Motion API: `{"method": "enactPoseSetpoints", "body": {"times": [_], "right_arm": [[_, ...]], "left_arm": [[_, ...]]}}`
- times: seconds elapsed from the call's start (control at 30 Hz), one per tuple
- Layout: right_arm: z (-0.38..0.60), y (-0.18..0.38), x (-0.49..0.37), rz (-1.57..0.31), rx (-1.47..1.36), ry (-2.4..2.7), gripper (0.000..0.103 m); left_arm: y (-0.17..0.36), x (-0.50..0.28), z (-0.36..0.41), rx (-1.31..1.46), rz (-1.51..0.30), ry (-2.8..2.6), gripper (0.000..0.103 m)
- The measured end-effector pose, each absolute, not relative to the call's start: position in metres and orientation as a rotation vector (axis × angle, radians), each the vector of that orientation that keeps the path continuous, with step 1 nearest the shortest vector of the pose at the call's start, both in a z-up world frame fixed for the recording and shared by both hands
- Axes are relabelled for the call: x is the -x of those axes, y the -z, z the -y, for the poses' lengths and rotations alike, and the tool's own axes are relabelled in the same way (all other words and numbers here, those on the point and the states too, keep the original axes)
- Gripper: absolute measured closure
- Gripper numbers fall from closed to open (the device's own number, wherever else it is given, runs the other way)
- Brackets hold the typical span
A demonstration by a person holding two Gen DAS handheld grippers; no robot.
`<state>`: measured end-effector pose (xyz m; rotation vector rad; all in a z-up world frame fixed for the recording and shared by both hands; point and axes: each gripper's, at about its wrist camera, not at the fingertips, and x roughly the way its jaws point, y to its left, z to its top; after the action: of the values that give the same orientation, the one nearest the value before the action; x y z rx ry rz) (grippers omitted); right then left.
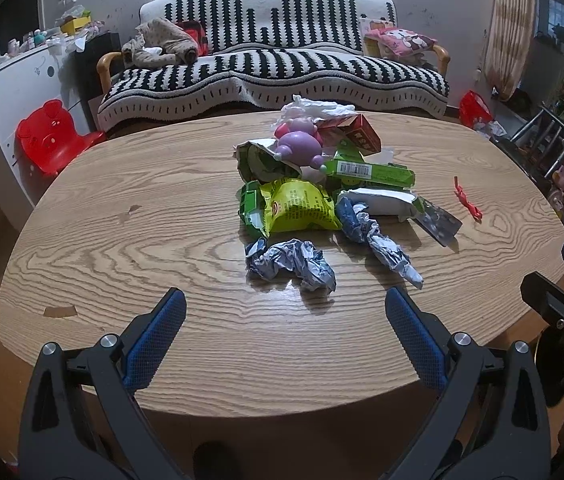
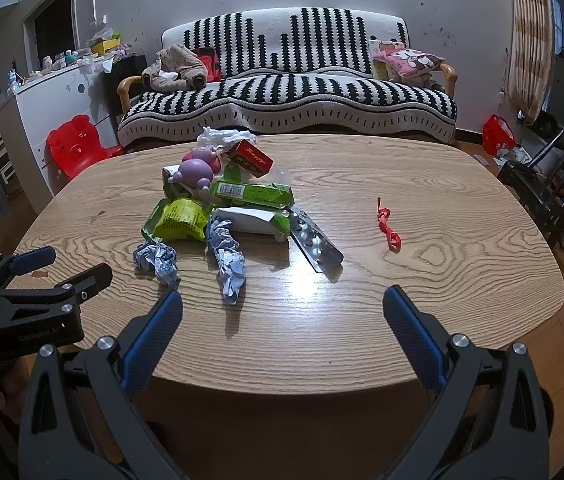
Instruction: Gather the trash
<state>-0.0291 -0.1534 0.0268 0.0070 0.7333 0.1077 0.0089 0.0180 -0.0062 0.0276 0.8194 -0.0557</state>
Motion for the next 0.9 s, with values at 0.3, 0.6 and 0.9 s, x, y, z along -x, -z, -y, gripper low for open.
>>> {"method": "enactPoseSetpoints", "body": {"times": [0.3,0.6,0.9], "right_arm": [[0.1548,-0.024,0.026,-0.743,-0.01,-0.112,0.006],[0.1582,-0.0218,0.023,-0.745,-0.016,-0.11,0.006],[0.159,-0.0223,0.0226,-0.744,-0.018,-0.112,0.006]], "left_arm": [[0.0104,-0.0114,-0.0192,-0.023,-0.842,0.056,0.006],[0.0122,-0.0126,-0.0189,-0.016,-0.852,0.057,0.006],[0.0124,-0.0133,-0.0164,-0.018,-0.857,0.057,0.006]]}}
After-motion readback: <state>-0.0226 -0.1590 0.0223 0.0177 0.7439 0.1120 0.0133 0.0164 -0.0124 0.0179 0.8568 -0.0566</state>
